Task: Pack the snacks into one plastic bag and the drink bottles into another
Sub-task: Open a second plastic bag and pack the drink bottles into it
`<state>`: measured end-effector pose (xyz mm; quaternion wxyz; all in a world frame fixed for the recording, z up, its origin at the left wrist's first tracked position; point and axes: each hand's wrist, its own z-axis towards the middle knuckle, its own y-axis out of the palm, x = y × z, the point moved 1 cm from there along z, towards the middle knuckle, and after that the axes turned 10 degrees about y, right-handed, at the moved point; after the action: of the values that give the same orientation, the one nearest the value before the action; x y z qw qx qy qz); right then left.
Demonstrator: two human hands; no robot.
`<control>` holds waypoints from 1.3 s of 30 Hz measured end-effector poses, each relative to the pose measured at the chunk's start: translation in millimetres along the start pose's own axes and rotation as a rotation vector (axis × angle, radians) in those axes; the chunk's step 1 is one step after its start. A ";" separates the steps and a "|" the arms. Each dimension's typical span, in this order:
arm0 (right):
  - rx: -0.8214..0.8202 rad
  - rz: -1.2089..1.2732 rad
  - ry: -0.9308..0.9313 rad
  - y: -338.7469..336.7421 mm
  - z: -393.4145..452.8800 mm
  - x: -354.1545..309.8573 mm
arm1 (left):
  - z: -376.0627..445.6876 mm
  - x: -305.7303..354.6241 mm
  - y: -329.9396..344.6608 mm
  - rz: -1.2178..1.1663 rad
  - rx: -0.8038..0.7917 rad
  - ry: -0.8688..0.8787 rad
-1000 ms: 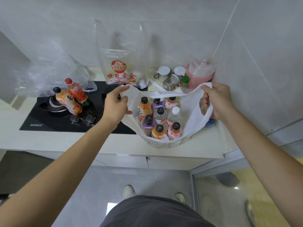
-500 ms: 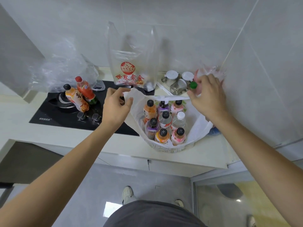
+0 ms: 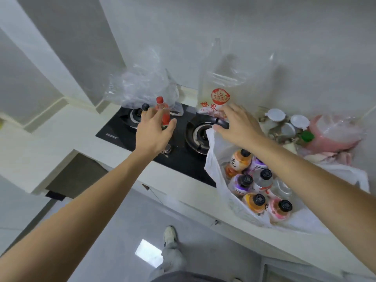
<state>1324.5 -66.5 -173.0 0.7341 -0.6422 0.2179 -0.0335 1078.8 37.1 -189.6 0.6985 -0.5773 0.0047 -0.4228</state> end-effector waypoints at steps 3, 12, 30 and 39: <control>-0.060 0.067 -0.006 25.1 49.1 -48.5 | 28.0 -52.9 -2.8 0.028 -0.032 -0.065; -0.267 0.131 0.068 128.2 184.0 -162.2 | 107.8 -177.7 29.1 0.007 -0.233 -0.157; -0.123 0.126 0.138 153.6 214.6 -172.5 | 126.3 -197.8 40.1 -0.019 -0.186 0.032; 0.021 0.244 0.130 35.2 159.0 -124.6 | 143.5 -91.2 -25.6 -0.028 -0.026 0.162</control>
<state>1261.6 128.2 -159.5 0.7236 -0.5998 0.3413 0.0121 1076.2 207.3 -164.9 0.6823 -0.5503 0.0587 -0.4777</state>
